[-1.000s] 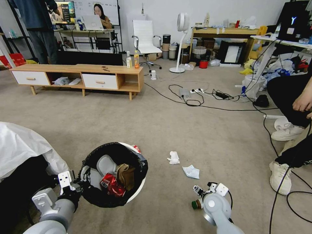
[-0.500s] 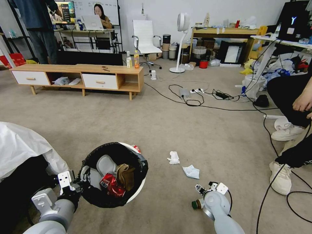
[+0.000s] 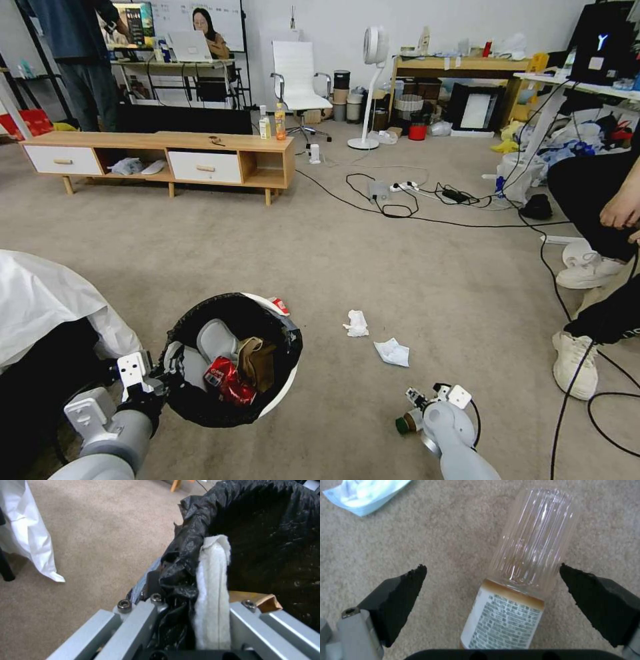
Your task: Pick up the trash bin and place the garbage on the floor into it.
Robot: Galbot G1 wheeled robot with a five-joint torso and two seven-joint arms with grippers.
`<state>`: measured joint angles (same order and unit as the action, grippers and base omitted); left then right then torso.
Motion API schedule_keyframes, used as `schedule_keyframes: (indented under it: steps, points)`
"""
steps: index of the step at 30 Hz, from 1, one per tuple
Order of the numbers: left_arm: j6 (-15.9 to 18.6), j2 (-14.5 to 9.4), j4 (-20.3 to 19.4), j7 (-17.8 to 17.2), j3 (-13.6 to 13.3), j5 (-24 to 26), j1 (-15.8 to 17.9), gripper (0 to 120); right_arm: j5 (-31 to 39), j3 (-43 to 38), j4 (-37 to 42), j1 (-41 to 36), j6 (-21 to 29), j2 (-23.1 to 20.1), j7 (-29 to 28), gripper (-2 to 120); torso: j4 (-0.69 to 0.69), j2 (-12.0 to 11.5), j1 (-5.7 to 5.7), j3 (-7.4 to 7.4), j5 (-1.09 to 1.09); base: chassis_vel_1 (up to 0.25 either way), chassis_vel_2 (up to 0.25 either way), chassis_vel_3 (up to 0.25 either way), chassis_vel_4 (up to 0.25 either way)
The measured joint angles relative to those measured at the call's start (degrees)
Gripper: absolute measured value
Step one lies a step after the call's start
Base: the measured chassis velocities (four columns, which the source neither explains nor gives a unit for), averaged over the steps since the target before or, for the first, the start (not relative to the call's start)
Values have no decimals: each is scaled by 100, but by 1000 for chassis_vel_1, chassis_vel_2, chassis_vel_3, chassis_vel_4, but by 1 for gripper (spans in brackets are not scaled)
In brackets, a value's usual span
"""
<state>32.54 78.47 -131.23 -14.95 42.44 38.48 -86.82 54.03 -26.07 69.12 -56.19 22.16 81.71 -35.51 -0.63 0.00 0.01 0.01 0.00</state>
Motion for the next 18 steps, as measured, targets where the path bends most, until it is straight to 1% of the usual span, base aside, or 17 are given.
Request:
schedule_keyframes:
  steps: [5,11,18]
  points:
    - [0,3,1,2,-9,-3,0,6,-58,-42,-197,64,-22,35,104,100,0,0,0,0,0,0,0,0,0]
    - [-13,2,1,7,5,-4,-24,6,-274,-128,-658,160,-102,93,344,100,0,0,0,0,0,0,0,0,0]
    - [-17,8,3,10,3,-14,-29,6,-505,-179,-864,212,-167,116,534,99,2,1,0,-1,-3,0,0,0,0]
